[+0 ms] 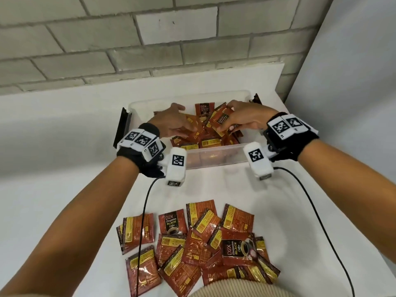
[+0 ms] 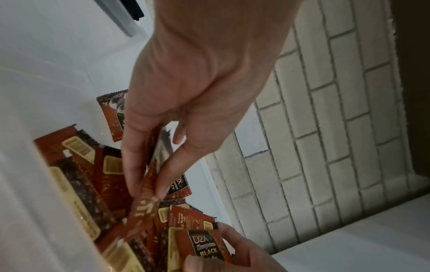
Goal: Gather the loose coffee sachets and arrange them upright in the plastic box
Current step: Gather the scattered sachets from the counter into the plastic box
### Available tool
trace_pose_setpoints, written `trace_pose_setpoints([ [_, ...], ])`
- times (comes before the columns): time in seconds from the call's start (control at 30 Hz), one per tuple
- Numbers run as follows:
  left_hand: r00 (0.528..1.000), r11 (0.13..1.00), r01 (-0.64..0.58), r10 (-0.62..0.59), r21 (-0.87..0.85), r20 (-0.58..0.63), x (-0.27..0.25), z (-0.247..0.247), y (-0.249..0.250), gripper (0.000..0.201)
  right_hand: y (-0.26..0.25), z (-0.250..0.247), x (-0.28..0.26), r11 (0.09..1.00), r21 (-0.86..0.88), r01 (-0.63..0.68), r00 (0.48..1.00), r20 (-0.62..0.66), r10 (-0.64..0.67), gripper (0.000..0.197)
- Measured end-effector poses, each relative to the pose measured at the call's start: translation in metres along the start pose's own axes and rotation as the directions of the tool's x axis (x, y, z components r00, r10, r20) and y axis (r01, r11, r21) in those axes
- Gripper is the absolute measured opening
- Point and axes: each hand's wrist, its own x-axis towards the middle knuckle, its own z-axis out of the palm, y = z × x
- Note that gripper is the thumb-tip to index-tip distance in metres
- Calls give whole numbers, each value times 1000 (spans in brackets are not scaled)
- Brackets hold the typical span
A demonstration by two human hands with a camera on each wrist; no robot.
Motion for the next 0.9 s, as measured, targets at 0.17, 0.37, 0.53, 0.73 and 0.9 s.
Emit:
trace_pose_setpoints([
  [0.17,998,947,-40,51,320,-29,-5,-4,1,101,4,2,9,957,-289,-2,1000,-10,-1,98],
  [0.37,945,762,-184,311,621,-101,-40,-8,-5,67,8,2,-27,914,-375,156,962,-154,-227,48],
  [0.53,870,625,-377,492,684,31,-97,4,-29,47,34,17,-91,912,-277,304,944,-44,-328,20],
  [0.73,952,627,-302,235,718,195,-127,23,-92,38,90,56,-123,890,-410,200,970,209,-122,31],
  [0.9,961,555,-229,-3,800,277,-144,32,-132,79,122,78,-138,794,-573,202,929,369,30,98],
])
